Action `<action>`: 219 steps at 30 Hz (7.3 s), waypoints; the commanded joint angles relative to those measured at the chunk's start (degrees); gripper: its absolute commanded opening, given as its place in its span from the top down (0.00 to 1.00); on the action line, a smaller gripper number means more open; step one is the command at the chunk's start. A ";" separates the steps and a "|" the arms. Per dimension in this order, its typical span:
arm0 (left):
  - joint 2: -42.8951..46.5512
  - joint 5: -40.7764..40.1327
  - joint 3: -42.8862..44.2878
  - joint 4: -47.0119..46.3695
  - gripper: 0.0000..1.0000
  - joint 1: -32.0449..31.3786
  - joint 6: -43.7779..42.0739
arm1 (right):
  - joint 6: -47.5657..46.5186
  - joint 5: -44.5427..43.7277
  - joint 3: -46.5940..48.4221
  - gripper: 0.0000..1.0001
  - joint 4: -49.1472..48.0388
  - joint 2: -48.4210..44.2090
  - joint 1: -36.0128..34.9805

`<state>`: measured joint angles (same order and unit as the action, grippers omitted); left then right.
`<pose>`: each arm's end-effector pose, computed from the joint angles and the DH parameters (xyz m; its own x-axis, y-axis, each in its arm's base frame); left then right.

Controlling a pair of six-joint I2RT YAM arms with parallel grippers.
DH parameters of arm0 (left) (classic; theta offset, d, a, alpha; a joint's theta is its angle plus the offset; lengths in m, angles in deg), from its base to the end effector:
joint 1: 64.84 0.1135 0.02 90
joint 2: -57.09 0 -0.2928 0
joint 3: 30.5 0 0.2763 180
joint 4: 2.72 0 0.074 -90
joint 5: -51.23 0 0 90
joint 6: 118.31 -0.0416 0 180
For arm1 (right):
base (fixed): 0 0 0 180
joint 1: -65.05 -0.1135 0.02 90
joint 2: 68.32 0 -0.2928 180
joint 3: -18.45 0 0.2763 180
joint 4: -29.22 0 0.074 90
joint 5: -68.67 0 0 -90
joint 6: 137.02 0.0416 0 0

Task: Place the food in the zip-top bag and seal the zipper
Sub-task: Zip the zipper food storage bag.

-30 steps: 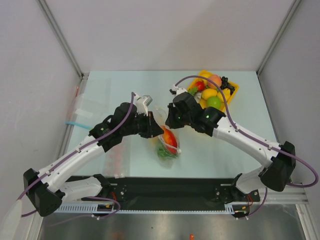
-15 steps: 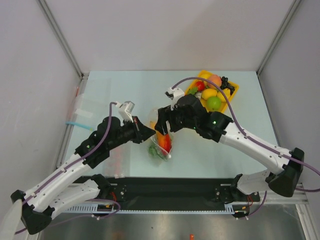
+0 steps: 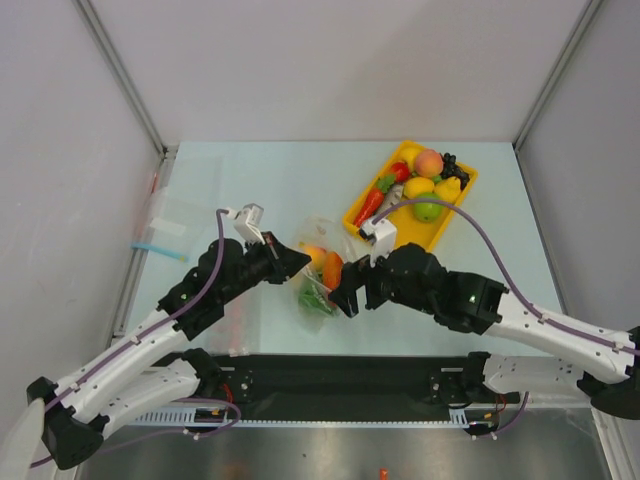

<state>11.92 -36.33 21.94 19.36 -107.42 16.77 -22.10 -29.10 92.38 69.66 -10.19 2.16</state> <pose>0.1456 -0.1362 0.3266 -0.6330 -0.3791 -0.6750 0.3655 0.6223 -0.6923 0.1125 0.2075 0.3894 -0.5203 -0.1002 -0.8481 -0.6690 0.6650 0.3319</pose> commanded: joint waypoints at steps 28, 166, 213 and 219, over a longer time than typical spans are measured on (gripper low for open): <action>3.07 -4.37 4.75 4.34 0.84 0.66 -3.50 | -6.99 -23.53 -5.92 1.00 -9.27 4.72 -14.63; -10.20 41.68 21.19 17.79 0.21 -10.23 -75.84 | -35.91 14.97 -22.89 1.00 -21.58 -18.50 -4.08; -15.13 38.87 23.38 18.15 1.00 -9.10 -73.21 | -33.37 0.93 -24.73 1.00 -22.62 -24.72 -5.84; -15.56 37.73 23.29 16.30 1.00 -6.11 -69.78 | -29.77 -10.32 -28.42 1.00 -23.77 -32.54 -4.00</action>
<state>-4.96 2.40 44.17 35.88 -115.64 -55.32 -54.44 -28.99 64.88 48.00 -39.22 -3.26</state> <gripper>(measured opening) 0.049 0.010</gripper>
